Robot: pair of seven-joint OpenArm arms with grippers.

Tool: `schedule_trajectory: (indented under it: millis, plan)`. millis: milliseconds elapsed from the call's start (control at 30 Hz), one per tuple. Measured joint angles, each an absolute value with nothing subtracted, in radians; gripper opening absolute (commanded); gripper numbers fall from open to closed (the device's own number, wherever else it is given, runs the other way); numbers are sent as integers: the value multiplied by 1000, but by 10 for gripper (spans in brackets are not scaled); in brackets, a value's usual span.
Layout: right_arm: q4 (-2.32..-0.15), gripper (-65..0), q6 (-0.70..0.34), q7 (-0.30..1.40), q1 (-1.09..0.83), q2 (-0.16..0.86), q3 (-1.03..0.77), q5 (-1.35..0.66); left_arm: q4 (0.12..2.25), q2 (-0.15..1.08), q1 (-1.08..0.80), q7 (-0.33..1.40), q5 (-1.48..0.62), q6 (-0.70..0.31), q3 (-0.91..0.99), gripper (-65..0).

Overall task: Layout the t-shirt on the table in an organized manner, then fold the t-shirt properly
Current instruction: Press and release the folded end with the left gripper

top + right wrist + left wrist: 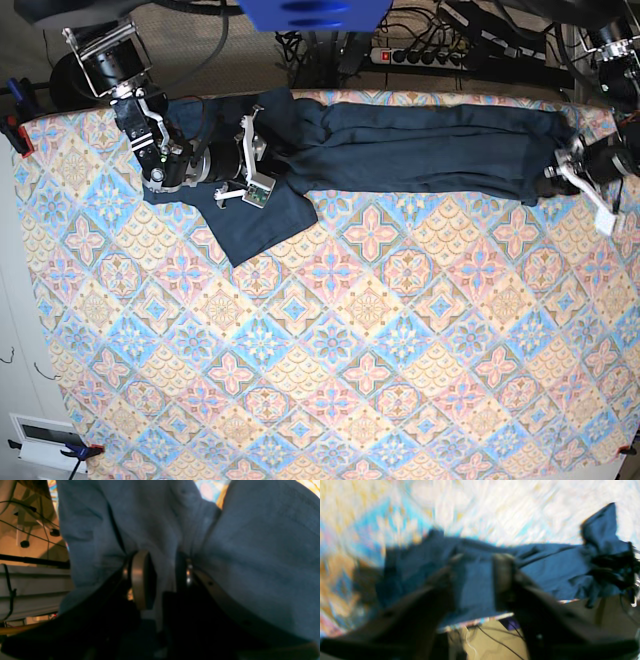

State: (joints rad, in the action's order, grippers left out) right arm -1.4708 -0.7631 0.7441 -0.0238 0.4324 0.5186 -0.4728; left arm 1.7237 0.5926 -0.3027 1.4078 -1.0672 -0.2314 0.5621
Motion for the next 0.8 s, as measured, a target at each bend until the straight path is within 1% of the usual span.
schedule_trajectory:
  millis: [67, 133, 167, 233, 333, 433, 567, 667, 800]
  plan:
    - [-1471, -462, -763, 746, -23, 433, 519, -473, 1720, 593, -301, 1408, -973, -233, 490, -280]
    - [-1471, -462, -764, 747, -23, 433, 519, -473, 1720, 589, -291, 1402, -887, -234, 408, -239]
    - [-1471, -462, -764, 746, -23, 432, 519, -473, 1721, 584, -289, 1399, -835, -235, 379, -241]
    - [-1471, -462, -763, 746, -23, 432, 519, -473, 1723, 584, -299, 1332, -699, -236, 333, -254]
    - [-1471, -462, -763, 746, -23, 433, 519, -473, 1678, 587, -290, 1295, -559, -235, 294, -286]
    - [-1470, -462, -763, 747, -22, 432, 519, -472, 1567, 582, -243, 1293, -507, -238, 287, -328]
    - [-1471, -462, -757, 748, -28, 429, 475, -467, 1520, 590, -199, 1296, -507, -239, 290, -375]
    - [-1502, -462, -757, 781, -33, 435, 437, -443, 1521, 590, -197, 1293, -506, -241, 290, -376]
    - [-1617, -462, -715, 854, -47, 441, 434, -349, 1570, 569, -197, 1289, -518, -240, 293, -378]
